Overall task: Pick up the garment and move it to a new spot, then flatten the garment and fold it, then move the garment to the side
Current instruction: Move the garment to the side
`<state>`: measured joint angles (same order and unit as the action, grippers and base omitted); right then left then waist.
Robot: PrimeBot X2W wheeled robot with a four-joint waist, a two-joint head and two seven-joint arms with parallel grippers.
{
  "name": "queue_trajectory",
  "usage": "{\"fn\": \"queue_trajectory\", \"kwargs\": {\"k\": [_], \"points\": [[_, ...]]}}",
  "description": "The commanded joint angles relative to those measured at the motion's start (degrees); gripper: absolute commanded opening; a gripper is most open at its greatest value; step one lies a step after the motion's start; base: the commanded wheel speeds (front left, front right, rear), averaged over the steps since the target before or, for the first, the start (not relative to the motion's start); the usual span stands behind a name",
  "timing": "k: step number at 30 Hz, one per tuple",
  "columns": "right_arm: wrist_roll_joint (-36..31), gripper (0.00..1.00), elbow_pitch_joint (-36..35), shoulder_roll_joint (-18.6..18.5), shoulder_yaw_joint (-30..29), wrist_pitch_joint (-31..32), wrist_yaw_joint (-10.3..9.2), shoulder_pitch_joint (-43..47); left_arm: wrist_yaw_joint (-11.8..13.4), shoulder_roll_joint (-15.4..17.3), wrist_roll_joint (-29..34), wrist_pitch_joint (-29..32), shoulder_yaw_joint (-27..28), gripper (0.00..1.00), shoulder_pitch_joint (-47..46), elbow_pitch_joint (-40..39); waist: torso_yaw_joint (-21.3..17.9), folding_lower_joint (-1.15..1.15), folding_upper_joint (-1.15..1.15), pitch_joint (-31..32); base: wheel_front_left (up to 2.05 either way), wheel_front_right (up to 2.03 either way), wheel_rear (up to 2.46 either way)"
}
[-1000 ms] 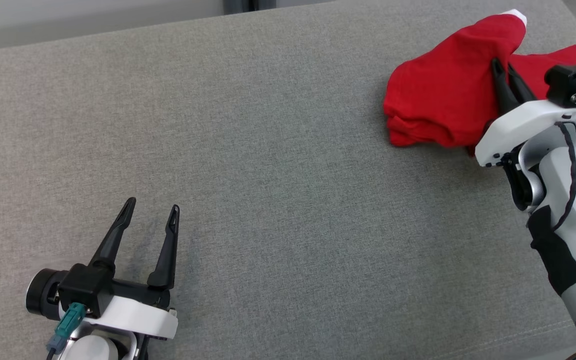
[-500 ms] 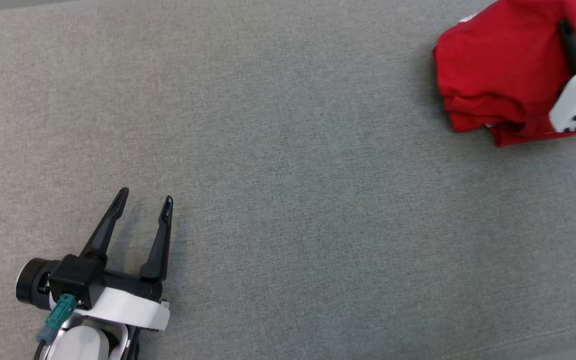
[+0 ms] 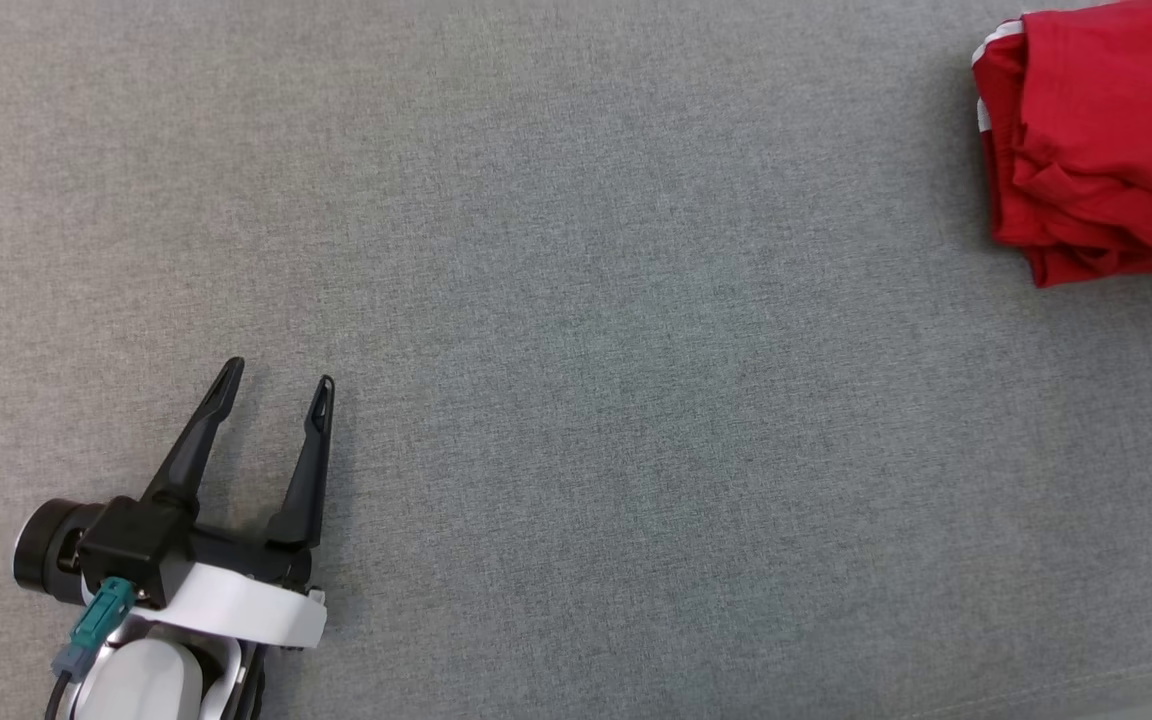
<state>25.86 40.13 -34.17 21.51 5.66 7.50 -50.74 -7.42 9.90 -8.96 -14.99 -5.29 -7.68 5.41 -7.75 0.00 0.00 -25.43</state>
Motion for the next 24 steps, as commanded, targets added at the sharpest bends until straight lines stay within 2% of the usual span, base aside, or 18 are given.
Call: {"fn": "queue_trajectory", "kwargs": {"k": [1,11,12,13,14,15,18,21,24], "points": [[-2.80,0.00,0.44,-0.40,0.23,0.89,-0.01,0.93,-0.10,0.46,-0.28,-0.18,0.00,1.00,-1.55,-0.26,-0.01,0.00,0.00,-0.65,0.00,0.00,0.00],[-14.54,0.00,4.10,1.57,-1.15,1.29,-0.01,0.31,-0.11,1.55,-0.84,-0.18,-1.16,1.00,-2.90,-0.47,0.43,0.00,0.00,-2.36,0.00,0.00,0.00],[-15.12,0.15,4.60,2.16,-1.64,1.09,-0.01,0.35,-0.11,1.57,-0.95,-0.18,-1.28,1.00,-3.08,-0.40,0.53,0.00,0.00,-2.40,0.00,0.00,0.00],[-15.64,0.36,4.91,2.54,-2.16,0.96,-0.01,0.34,-0.11,1.62,-1.05,-0.18,-1.33,1.00,-3.27,-0.36,0.60,0.00,0.00,-2.40,0.00,0.00,0.00],[-16.19,0.79,5.33,2.77,-2.79,0.83,-0.01,0.30,-0.11,1.67,-1.10,-0.18,-1.33,1.00,-3.42,-0.28,0.66,0.00,0.00,-2.37,0.00,0.00,0.00],[-16.78,1.00,5.85,2.99,-3.68,0.70,-0.01,0.21,-0.11,1.70,-1.14,-0.18,-1.30,1.00,-3.51,-0.19,0.72,0.00,0.00,-2.32,0.00,0.00,0.00],[-19.54,1.00,6.59,3.34,-5.82,0.01,-0.01,-0.36,-0.11,1.55,-1.16,-0.18,-1.29,1.00,-3.40,0.06,0.77,0.00,0.00,-1.83,0.00,0.00,0.00],[-26.08,1.00,6.14,3.78,-11.14,-1.30,-0.01,-1.48,-0.11,1.13,-1.14,-0.18,-1.09,1.00,-2.99,0.45,0.57,0.00,0.00,-0.64,0.00,0.00,0.00],[-31.16,1.00,4.13,6.63,-16.22,-3.10,-0.01,-1.29,-0.11,0.82,-1.01,-0.18,-0.91,1.00,-2.55,0.76,0.38,0.00,0.00,0.57,0.00,0.00,0.00]]}}
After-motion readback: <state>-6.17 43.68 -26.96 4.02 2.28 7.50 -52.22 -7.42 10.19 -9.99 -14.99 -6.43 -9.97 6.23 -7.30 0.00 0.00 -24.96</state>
